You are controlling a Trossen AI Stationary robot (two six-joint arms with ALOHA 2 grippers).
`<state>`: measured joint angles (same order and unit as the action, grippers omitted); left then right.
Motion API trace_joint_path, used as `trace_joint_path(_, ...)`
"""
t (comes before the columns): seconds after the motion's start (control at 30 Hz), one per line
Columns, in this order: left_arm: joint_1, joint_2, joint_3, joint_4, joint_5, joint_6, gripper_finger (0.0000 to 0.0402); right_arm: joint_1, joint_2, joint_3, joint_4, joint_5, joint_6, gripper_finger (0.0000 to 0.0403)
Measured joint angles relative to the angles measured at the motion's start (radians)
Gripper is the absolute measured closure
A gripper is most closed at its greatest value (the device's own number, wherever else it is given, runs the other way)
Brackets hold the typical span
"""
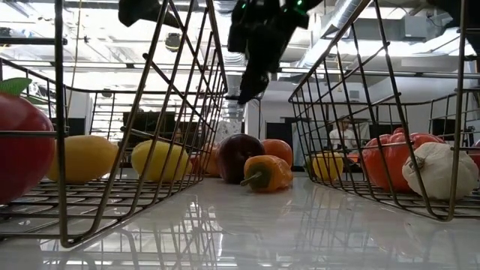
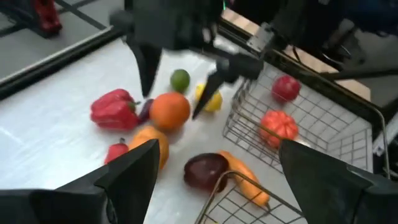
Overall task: Sort produce into baskets
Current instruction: Put the potato into the right brown wire basket
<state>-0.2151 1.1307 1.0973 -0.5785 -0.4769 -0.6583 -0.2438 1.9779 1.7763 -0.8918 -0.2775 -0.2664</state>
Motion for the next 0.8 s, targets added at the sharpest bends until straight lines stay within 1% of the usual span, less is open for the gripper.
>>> trace_joint_path(0.07, -0.017, -0.012, 0.0, -0.005, -0.032, -0.018, 0.009, 0.002, 0.023, 0.0, 0.011, -0.001, -0.029, 0.003)
trace_joint_path(0.23, -0.039, -0.05, 0.0, -0.017, -0.062, -0.038, 0.009, 0.01, 0.063, 0.0, 0.037, 0.015, -0.084, 0.0031)
trace_joint_path(0.43, -0.044, -0.114, 0.0, -0.027, -0.046, -0.045, 0.009, 0.035, 0.126, 0.0, 0.118, 0.027, -0.11, 0.0031)
trace_joint_path(0.53, -0.044, -0.154, 0.0, -0.048, 0.006, -0.054, 0.009, 0.044, 0.141, 0.0, 0.157, 0.069, -0.121, 0.0031)
trace_joint_path(0.6, -0.044, -0.177, 0.0, -0.048, 0.063, -0.061, 0.009, 0.05, 0.158, 0.0, 0.188, 0.078, -0.137, 0.0031)
trace_joint_path(0.67, -0.044, -0.194, 0.0, -0.07, 0.127, -0.076, 0.009, 0.051, 0.165, 0.001, 0.193, 0.079, -0.149, 0.0034)
trace_joint_path(0.8, -0.044, -0.216, 0.0, -0.104, 0.3, -0.127, 0.009, 0.05, 0.192, -0.002, 0.19, 0.081, -0.151, 0.0047)
